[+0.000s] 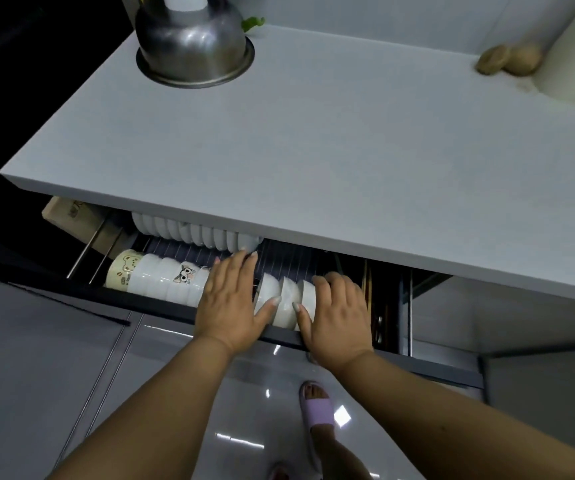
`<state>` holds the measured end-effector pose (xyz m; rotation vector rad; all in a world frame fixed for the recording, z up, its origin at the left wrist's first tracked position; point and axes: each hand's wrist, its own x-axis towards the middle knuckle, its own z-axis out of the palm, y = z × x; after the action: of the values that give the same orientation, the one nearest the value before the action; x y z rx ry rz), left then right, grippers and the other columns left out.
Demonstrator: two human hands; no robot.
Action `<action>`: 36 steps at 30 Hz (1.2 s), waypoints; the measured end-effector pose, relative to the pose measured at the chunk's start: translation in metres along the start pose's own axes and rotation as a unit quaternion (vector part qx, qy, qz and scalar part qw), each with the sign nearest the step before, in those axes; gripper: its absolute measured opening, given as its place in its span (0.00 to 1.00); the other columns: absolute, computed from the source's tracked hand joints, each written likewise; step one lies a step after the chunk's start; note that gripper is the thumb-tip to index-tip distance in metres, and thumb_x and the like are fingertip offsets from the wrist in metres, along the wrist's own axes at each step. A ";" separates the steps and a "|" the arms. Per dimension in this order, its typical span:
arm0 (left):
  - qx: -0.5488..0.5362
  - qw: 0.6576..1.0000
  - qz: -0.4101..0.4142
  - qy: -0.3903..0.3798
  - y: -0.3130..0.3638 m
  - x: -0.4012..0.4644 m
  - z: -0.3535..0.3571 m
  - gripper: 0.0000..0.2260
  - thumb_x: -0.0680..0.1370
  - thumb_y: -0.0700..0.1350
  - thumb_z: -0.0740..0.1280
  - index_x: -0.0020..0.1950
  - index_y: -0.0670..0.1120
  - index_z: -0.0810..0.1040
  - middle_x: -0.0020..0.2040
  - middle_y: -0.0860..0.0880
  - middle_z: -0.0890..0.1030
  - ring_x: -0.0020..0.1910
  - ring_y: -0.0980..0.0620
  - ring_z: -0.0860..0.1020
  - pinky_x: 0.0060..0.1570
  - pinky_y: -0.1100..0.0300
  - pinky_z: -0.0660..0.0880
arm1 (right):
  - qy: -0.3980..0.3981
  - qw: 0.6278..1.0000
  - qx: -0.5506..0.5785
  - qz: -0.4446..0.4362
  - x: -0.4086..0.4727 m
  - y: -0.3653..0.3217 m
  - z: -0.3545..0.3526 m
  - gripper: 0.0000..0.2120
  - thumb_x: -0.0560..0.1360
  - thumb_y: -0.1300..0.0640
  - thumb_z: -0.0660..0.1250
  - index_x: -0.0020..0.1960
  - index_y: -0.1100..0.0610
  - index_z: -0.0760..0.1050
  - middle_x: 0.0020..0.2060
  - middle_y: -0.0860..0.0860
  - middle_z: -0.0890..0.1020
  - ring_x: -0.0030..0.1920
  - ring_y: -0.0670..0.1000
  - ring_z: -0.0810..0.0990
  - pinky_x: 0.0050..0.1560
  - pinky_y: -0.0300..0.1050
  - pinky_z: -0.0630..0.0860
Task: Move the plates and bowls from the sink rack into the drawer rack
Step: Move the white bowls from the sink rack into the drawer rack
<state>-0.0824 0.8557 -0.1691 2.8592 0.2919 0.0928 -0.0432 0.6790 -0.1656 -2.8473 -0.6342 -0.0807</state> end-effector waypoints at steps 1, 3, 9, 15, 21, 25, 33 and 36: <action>0.016 1.000 0.024 -0.008 0.000 0.003 -0.001 0.40 0.75 0.69 0.45 0.77 0.43 0.57 0.76 0.44 0.60 0.74 0.47 0.53 0.75 0.54 0.45 | 0.008 1.000 0.003 0.000 0.004 0.002 0.000 0.24 0.75 0.41 0.56 0.60 0.59 0.74 0.54 0.57 0.77 0.55 0.58 0.76 0.58 0.53 0.74; 0.040 0.997 0.060 -0.034 -0.001 0.010 -0.002 0.41 0.75 0.71 0.44 0.77 0.43 0.55 0.77 0.43 0.59 0.75 0.48 0.52 0.74 0.52 0.44 | 0.031 0.999 0.007 -0.007 0.013 0.005 0.001 0.24 0.75 0.42 0.57 0.60 0.59 0.74 0.55 0.58 0.77 0.56 0.59 0.76 0.60 0.54 0.73; 0.077 0.988 0.102 -0.088 0.001 0.028 -0.008 0.51 0.67 0.75 0.55 0.78 0.49 0.38 0.78 0.47 0.43 0.77 0.49 0.39 0.74 0.51 0.36 | 0.134 0.984 0.019 -0.113 0.032 0.022 0.009 0.27 0.74 0.47 0.63 0.66 0.62 0.68 0.62 0.62 0.76 0.67 0.59 0.67 0.72 0.53 0.61; 0.155 0.984 0.079 -0.048 0.005 0.046 -0.020 0.55 0.65 0.71 0.67 0.78 0.44 0.43 0.78 0.42 0.47 0.78 0.45 0.41 0.74 0.45 0.41 | 0.062 0.985 -0.070 -0.146 0.062 0.029 0.006 0.46 0.71 0.31 0.59 0.74 0.65 0.57 0.72 0.63 0.66 0.74 0.59 0.58 0.74 0.54 0.51; 0.200 0.973 0.064 -0.094 0.021 0.075 -0.030 0.57 0.68 0.69 0.67 0.73 0.46 0.28 0.77 0.41 0.35 0.75 0.41 0.33 0.75 0.45 0.36 | 0.129 0.975 -0.077 -0.165 0.075 0.037 0.011 0.42 0.68 0.30 0.63 0.70 0.60 0.68 0.64 0.59 0.77 0.66 0.58 0.73 0.70 0.53 0.59; 0.243 0.962 0.033 -0.124 0.032 0.091 -0.036 0.55 0.69 0.70 0.64 0.72 0.48 0.25 0.76 0.36 0.34 0.75 0.35 0.36 0.75 0.42 0.41 | 0.202 0.962 -0.071 -0.167 0.082 0.037 0.019 0.37 0.68 0.33 0.66 0.66 0.58 0.68 0.58 0.57 0.80 0.63 0.56 0.70 0.66 0.51 0.62; 0.171 0.950 -0.013 -0.261 0.038 0.110 -0.051 0.58 0.67 0.67 0.70 0.69 0.58 0.21 0.71 0.39 0.23 0.70 0.36 0.25 0.71 0.41 0.32 | 0.280 0.942 -0.063 -0.173 0.092 0.036 0.026 0.23 0.68 0.47 0.72 0.59 0.56 0.71 0.51 0.54 0.83 0.57 0.53 0.72 0.56 0.48 0.66; 0.146 0.943 -0.038 -0.298 0.041 0.120 -0.059 0.59 0.65 0.67 0.72 0.69 0.61 0.22 0.71 0.42 0.22 0.70 0.38 0.24 0.70 0.40 0.31 | 0.297 0.937 -0.043 -0.179 0.094 0.034 0.023 0.15 0.72 0.60 0.67 0.58 0.56 0.71 0.49 0.53 0.84 0.53 0.54 0.80 0.53 0.46 0.66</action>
<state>0.0380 0.8564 -0.0970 2.9743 0.3027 -0.8814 0.0569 0.6933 -0.1855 -2.5302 -0.9963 -1.0005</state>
